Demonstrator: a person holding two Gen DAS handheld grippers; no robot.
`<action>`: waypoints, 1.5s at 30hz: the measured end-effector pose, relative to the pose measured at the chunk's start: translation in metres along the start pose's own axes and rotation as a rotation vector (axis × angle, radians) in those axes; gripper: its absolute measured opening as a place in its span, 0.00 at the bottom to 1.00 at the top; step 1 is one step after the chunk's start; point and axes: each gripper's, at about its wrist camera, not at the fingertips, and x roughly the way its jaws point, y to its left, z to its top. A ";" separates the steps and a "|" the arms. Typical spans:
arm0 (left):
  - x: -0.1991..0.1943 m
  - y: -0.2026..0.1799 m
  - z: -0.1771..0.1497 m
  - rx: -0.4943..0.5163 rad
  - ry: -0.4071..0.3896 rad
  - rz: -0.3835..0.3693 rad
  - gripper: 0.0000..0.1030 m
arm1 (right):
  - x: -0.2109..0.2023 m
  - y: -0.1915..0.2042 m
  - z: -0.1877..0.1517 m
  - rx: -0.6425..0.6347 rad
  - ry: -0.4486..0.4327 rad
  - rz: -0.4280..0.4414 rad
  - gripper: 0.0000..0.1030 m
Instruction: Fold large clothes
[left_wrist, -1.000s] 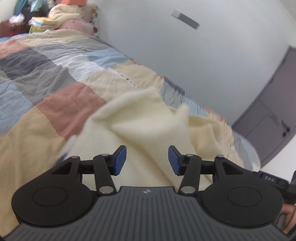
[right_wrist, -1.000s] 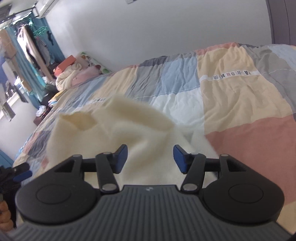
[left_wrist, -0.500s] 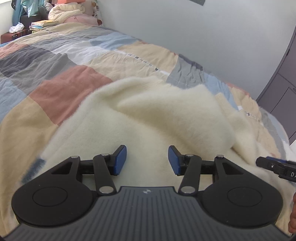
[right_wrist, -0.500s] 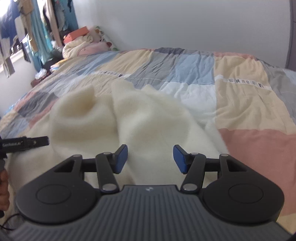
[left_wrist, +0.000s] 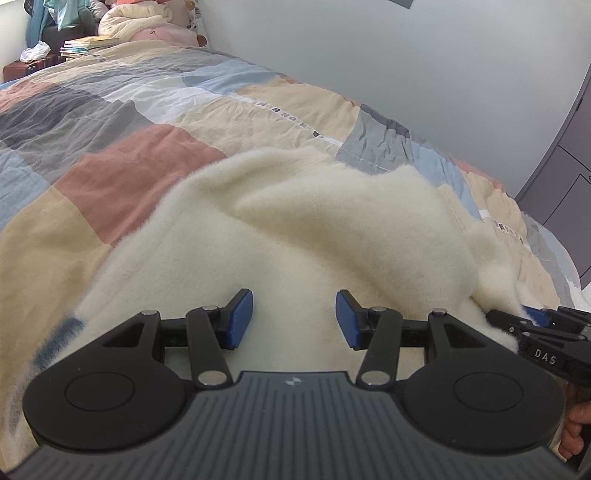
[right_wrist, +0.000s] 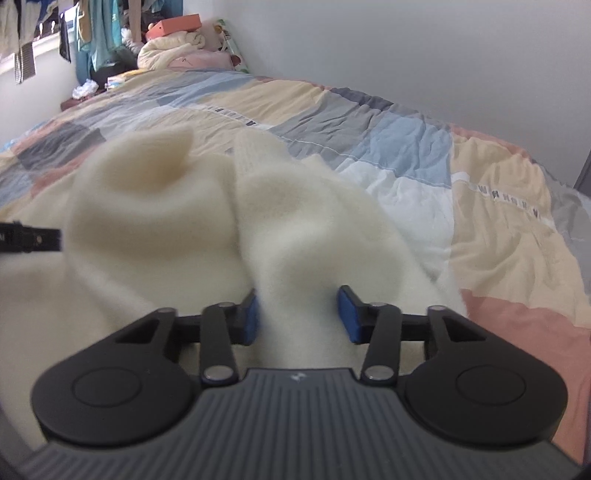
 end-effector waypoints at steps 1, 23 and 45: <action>0.000 0.000 0.000 -0.001 0.000 -0.001 0.54 | -0.002 0.003 0.000 -0.020 -0.011 -0.024 0.21; -0.022 0.012 0.005 -0.102 -0.044 -0.083 0.54 | -0.042 -0.095 -0.014 0.422 -0.085 -0.197 0.09; -0.010 -0.003 -0.002 0.027 0.048 -0.030 0.54 | -0.016 -0.134 -0.033 0.657 0.035 -0.149 0.57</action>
